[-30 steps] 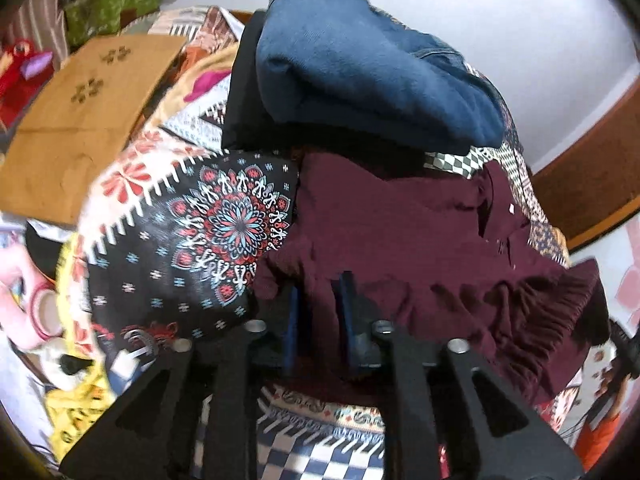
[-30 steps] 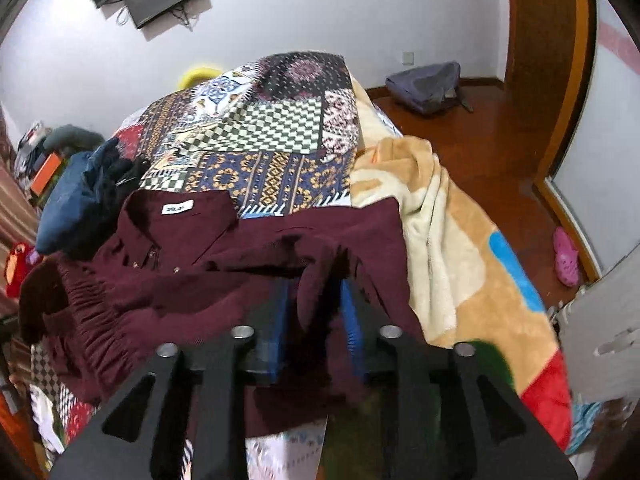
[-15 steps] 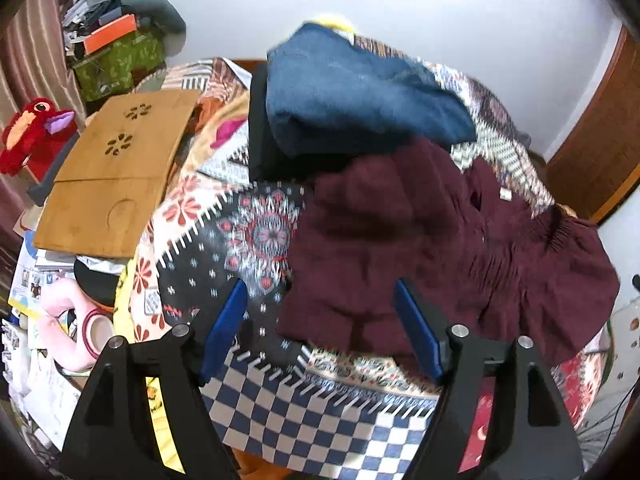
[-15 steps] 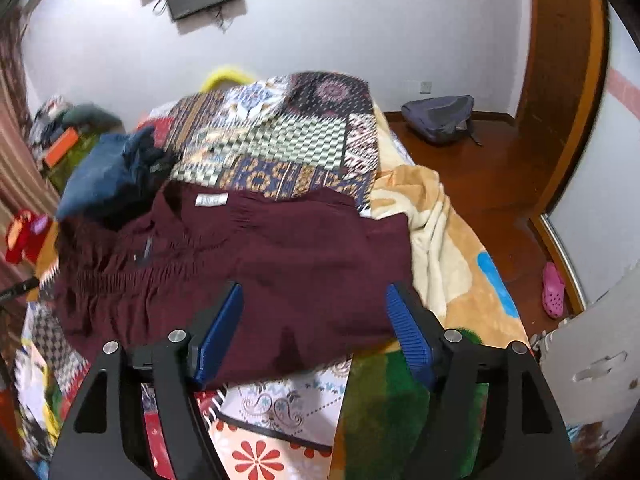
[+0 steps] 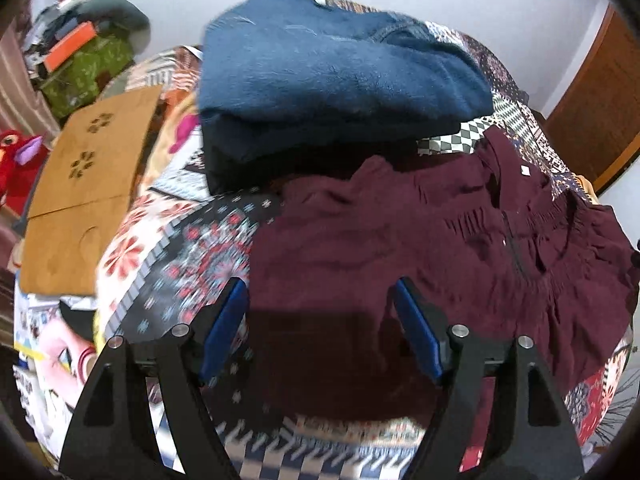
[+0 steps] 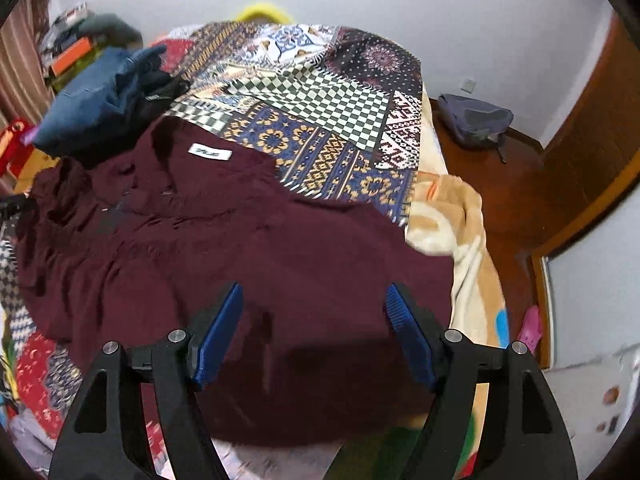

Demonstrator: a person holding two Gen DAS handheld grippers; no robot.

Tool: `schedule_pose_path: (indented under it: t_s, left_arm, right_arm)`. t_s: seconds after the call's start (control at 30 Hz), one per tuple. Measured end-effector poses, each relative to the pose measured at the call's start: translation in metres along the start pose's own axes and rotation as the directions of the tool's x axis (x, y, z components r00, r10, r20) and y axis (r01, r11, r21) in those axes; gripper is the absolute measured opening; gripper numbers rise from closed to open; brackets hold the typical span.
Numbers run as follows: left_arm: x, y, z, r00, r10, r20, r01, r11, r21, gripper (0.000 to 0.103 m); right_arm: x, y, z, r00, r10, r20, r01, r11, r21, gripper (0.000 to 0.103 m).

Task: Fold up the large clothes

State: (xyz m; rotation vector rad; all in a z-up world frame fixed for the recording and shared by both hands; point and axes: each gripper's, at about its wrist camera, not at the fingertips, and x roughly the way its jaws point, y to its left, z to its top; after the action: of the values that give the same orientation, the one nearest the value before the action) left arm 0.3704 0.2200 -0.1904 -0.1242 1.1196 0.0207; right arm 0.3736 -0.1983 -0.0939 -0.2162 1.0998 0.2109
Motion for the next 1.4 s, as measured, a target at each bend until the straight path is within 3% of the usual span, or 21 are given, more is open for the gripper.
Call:
schedule_pose_path:
  t_s: [0.27, 0.43, 0.57, 0.67, 0.8, 1.0, 1.1, 1.4]
  left_arm:
    - [0.046, -0.002, 0.032, 0.997, -0.045, -0.057, 0.045, 0.999, 0.003, 0.077]
    - [0.07, -0.013, 0.034, 0.997, -0.002, -0.079, 0.006, 0.999, 0.05, 0.078]
    - [0.076, -0.018, 0.035, 0.998, 0.034, -0.058, -0.029, 0.997, 0.071, 0.081]
    - [0.078, -0.017, 0.036, 0.998, 0.045, -0.053, -0.042, 0.997, 0.061, 0.085]
    - [0.078, -0.012, 0.038, 0.997, 0.05, -0.063, -0.051, 0.999, -0.015, 0.088]
    - [0.029, -0.021, 0.029, 0.997, 0.074, 0.02, -0.074, 0.997, -0.031, 0.088]
    - [-0.008, -0.033, 0.022, 0.992, 0.073, 0.103, -0.072, 0.997, -0.014, 0.088]
    - [-0.101, -0.046, -0.011, 0.957, 0.019, 0.291, -0.017, 1.0, -0.011, 0.088]
  right_arm:
    - [0.056, -0.004, 0.036, 0.987, 0.063, -0.145, -0.07, 0.996, -0.048, 0.07]
    - [0.092, 0.006, 0.031, 0.979, -0.037, -0.203, 0.008, 0.99, -0.139, 0.07]
    - [0.092, -0.007, 0.028, 0.981, -0.036, -0.191, 0.019, 0.996, -0.09, 0.068]
    - [0.094, -0.021, 0.028, 0.974, -0.105, -0.199, 0.098, 0.994, -0.048, 0.068]
    - [0.077, -0.03, 0.024, 0.983, -0.086, -0.163, 0.093, 0.995, 0.04, 0.068]
    - [0.018, -0.009, 0.018, 0.998, -0.037, -0.049, 0.04, 0.998, 0.056, 0.07]
    - [-0.008, 0.011, 0.018, 1.0, 0.018, 0.019, -0.019, 0.998, 0.052, 0.07]
    - [-0.046, 0.092, 0.021, 0.973, 0.181, 0.141, -0.177, 0.983, -0.036, 0.07]
